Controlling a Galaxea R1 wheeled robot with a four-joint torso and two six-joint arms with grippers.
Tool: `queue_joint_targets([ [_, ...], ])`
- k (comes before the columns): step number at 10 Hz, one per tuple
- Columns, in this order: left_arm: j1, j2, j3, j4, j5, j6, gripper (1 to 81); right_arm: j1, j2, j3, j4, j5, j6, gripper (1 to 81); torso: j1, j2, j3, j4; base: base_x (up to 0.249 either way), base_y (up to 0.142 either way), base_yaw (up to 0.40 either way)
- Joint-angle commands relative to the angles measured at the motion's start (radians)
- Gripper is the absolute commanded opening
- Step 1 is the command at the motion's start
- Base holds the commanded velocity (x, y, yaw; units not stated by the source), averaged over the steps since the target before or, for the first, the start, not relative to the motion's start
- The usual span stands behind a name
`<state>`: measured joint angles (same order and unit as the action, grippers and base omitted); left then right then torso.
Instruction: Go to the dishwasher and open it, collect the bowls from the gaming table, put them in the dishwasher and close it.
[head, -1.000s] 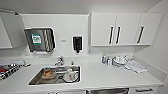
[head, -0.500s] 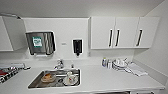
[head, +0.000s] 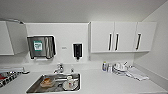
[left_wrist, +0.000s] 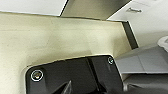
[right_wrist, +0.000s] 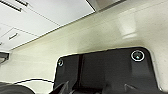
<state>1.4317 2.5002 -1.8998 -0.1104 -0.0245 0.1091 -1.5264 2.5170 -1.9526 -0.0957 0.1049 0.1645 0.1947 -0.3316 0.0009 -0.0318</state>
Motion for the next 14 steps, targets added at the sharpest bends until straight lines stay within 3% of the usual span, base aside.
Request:
queue_joint_targets([
  [1,-0.067,-0.331,0.394,0.0,-0.101,0.004,81.1,0.088,-0.054,0.015,0.031,-0.039,0.014,81.1,0.061,-0.095,0.0,0.0,0.0,0.0,0.0],
  [2,-0.069,-0.382,0.46,0.001,-0.121,0.006,81.1,0.1,-0.081,0.044,0.045,-0.037,0.015,81.1,0.084,-0.131,-0.07,0.0,0.0,0.0,0.0],
  [5,-0.072,-0.471,0.564,0.002,-0.14,0.012,81.1,0.136,-0.174,0.144,0.083,-0.037,0.015,81.1,0.133,-0.21,-0.125,0.0,0.0,0.0,0.0],
  [8,-0.09,-0.509,0.596,0.002,-0.15,0.006,81.1,0.18,-0.294,0.238,0.122,-0.036,0.015,81.1,0.198,-0.311,-0.22,0.0,0.0,0.0,0.0],
  [9,-0.105,-0.521,0.602,-0.001,-0.15,0.004,81.1,0.191,-0.32,0.256,0.125,-0.037,0.015,81.1,0.219,-0.346,-0.157,0.0,0.0,0.0,0.0],
  [10,-0.131,-0.543,0.622,-0.005,-0.149,0.003,81.1,0.206,-0.343,0.274,0.137,-0.037,0.018,81.1,0.24,-0.377,-0.18,0.0,0.0,0.0,0.0],
  [14,-0.219,-0.659,0.757,-0.006,-0.138,0.003,81.1,0.22,-0.369,0.288,0.145,-0.037,0.018,81.1,0.317,-0.497,-0.196,0.0,0.0,0.0,0.0],
])
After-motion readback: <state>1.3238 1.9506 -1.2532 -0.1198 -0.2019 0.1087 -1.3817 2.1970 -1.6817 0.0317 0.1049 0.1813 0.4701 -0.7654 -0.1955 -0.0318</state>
